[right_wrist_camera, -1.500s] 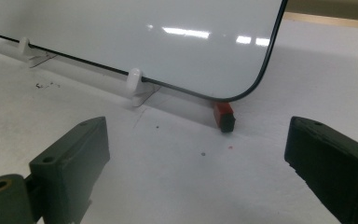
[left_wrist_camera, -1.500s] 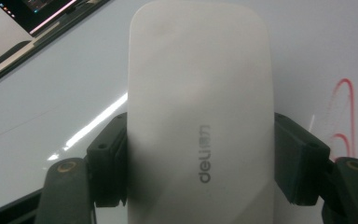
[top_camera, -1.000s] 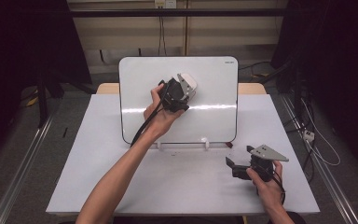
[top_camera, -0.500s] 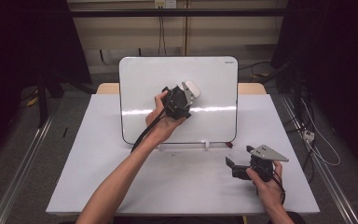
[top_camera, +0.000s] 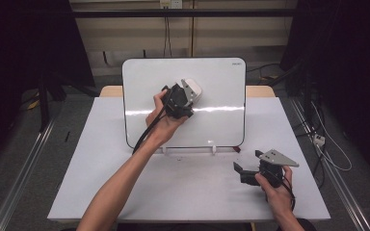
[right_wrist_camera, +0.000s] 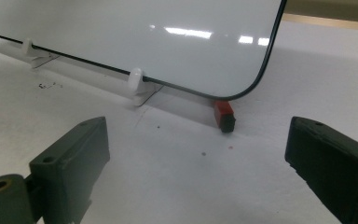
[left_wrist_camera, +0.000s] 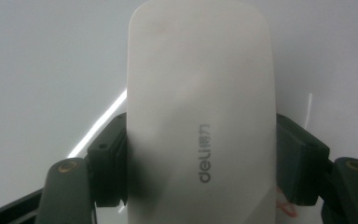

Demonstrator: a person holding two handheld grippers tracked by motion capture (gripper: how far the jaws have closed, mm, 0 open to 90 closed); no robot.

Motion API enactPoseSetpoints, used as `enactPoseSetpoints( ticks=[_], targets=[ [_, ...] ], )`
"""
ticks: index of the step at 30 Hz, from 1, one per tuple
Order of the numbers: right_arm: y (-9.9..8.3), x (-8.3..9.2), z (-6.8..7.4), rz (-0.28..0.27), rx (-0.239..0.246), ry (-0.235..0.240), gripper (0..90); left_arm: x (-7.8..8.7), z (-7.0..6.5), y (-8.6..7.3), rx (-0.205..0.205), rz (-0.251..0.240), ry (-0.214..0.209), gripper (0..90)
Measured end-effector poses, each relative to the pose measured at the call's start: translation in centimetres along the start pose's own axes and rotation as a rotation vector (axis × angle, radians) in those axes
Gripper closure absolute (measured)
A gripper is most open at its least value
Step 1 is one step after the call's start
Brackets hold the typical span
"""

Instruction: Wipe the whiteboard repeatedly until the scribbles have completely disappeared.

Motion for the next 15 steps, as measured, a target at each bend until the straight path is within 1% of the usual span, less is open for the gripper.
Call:
enactPoseSetpoints(
  ticks=[1, 4, 5, 6, 8, 10, 12, 13, 14, 15],
  targets=[
    [0.0, 0.0, 0.0, 0.0, 0.0, -0.001, 6.5, 0.0, 0.4, 0.0, 0.019, -0.003, 0.006, 31.1],
    [0.0, 0.0, 0.0, -0.001, 0.0, -0.001, 6.5, 0.3, 1.6, -0.3, 0.041, -0.002, 0.014, 31.1],
    [0.0, 0.0, 0.0, 0.001, 0.0, -0.002, 6.5, 0.3, 1.9, -0.4, 0.052, -0.01, 0.019, 31.1],
    [0.0, 0.0, 0.0, 0.001, 0.0, -0.002, 6.5, 0.5, 2.4, -0.5, 0.064, -0.006, 0.024, 31.1],
    [0.0, 0.0, 0.0, 0.0, -0.001, -0.001, 6.5, 0.6, 2.8, -0.8, 0.088, -0.008, 0.027, 31.1],
    [0.0, 0.0, 0.0, 0.001, 0.001, -0.003, 6.5, 0.7, 2.8, -0.9, 0.086, -0.009, 0.03, 31.1],
    [0.0, -0.1, 0.0, 0.001, 0.003, -0.003, 6.5, 0.7, 2.5, -0.7, 0.076, -0.009, 0.042, 31.1],
    [0.0, -0.1, 0.0, 0.001, 0.003, -0.004, 6.5, 0.7, 2.4, -0.7, 0.08, -0.008, 0.054, 31.1],
    [0.0, -0.1, 0.0, 0.002, 0.001, -0.004, 6.5, 0.6, 2.3, -0.8, 0.098, -0.007, 0.047, 31.1],
    [0.0, -0.1, 0.0, 0.001, 0.003, -0.005, 6.5, 0.5, 2.1, -0.9, 0.088, -0.008, 0.047, 31.1]
  ],
)
Point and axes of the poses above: each handheld gripper's, and its own axes: x roughly backward along the jaws, y roughly out of its top, z roughly to its left, the point moved 7 cm from there along -x, roughly forward along the jaws, and after that the axes turned 3 degrees about x, right-handed, at the moved point
